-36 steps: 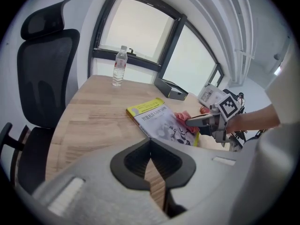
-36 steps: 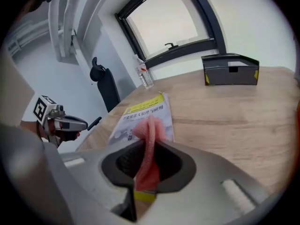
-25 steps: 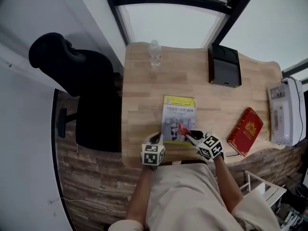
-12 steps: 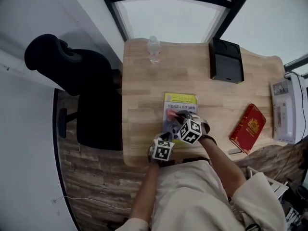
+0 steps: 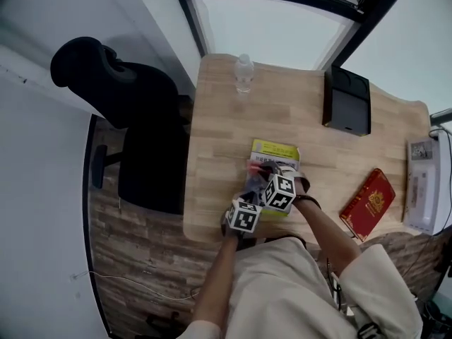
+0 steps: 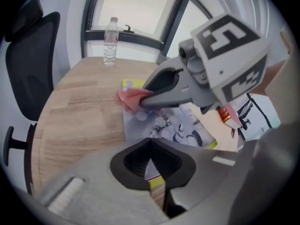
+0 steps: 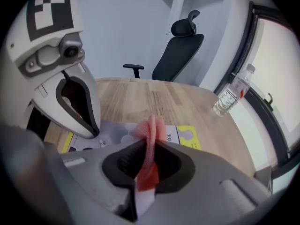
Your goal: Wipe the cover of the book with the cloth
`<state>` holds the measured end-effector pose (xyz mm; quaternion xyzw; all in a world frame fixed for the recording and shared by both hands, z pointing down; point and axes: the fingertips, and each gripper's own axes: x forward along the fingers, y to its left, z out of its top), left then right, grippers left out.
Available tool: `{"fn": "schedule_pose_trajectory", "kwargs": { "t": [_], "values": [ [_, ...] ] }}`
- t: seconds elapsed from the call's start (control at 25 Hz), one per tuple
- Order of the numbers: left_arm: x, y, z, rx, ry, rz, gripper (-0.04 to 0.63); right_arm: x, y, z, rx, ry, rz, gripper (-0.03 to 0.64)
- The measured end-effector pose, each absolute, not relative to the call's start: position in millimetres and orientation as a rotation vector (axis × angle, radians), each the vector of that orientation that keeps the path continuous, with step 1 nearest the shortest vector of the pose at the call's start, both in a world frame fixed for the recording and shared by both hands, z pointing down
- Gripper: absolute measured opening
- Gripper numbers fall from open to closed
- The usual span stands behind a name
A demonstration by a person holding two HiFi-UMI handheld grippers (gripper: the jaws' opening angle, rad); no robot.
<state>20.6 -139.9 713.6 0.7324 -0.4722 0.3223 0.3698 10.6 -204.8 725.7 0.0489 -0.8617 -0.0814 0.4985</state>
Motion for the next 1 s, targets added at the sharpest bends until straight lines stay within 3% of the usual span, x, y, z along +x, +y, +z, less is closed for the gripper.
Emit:
{"fn": "schedule_pose_trajectory", "kwargs": {
  "t": [0.6, 1.0],
  "values": [
    [18, -132, 729, 1.810, -1.242, 0.794, 0.006, 16, -298, 728, 0.301, -2.042, -0.232, 0.049],
    [18, -129, 729, 1.784, -1.254, 0.775, 0.006, 36, -272, 729, 0.333, -2.049, -0.221, 0.049]
  ]
}}
